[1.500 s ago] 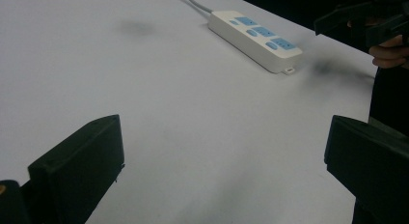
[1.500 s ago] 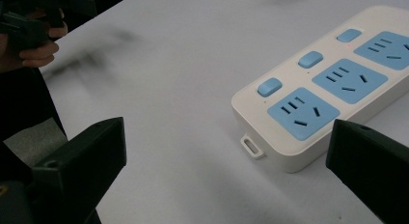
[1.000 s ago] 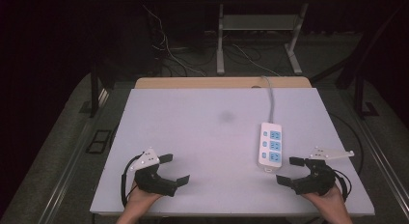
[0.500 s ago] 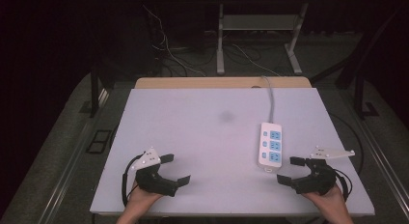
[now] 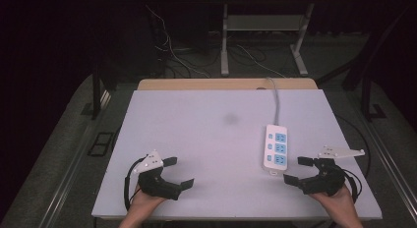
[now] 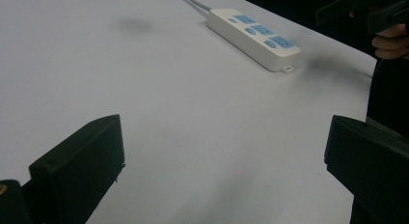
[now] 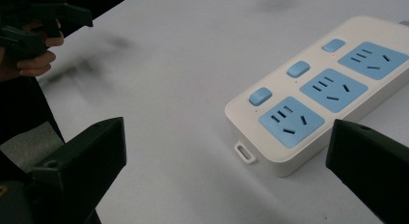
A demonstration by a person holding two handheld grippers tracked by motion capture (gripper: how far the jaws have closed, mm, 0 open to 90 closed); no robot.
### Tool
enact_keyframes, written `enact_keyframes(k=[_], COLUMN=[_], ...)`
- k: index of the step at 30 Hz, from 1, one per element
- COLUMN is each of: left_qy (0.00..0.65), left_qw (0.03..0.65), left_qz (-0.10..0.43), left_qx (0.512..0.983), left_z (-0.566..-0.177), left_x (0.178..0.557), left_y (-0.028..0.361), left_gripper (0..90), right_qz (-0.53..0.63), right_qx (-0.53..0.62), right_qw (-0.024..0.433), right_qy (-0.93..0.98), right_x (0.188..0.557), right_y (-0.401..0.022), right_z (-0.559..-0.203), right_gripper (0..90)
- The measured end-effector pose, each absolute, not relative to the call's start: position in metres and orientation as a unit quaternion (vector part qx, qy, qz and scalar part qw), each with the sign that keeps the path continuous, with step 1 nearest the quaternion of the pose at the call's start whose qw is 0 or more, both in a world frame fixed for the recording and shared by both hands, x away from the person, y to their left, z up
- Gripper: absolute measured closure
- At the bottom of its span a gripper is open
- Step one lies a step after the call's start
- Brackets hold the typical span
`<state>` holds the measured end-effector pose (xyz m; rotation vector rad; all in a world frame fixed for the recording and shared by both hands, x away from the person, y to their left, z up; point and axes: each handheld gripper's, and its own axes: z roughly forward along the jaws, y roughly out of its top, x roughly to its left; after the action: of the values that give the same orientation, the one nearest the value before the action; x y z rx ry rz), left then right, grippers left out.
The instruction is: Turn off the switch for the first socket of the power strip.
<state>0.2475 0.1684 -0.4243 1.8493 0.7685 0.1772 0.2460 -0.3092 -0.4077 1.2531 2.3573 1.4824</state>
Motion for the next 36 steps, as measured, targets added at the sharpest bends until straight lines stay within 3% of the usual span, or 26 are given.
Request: enact_keyframes(k=[36], left_qy=[0.324], left_qw=[0.532], left_qz=[0.070], left_qx=[0.779], left_z=[-0.426], left_x=[0.249], left_y=[0.168], left_gripper=[0.0], right_qz=[0.456], right_qx=[0.378], right_qw=[0.027], right_qy=[0.806], right_x=[0.284], right_y=[-0.295], right_z=[-0.366], right_gripper=[0.5])
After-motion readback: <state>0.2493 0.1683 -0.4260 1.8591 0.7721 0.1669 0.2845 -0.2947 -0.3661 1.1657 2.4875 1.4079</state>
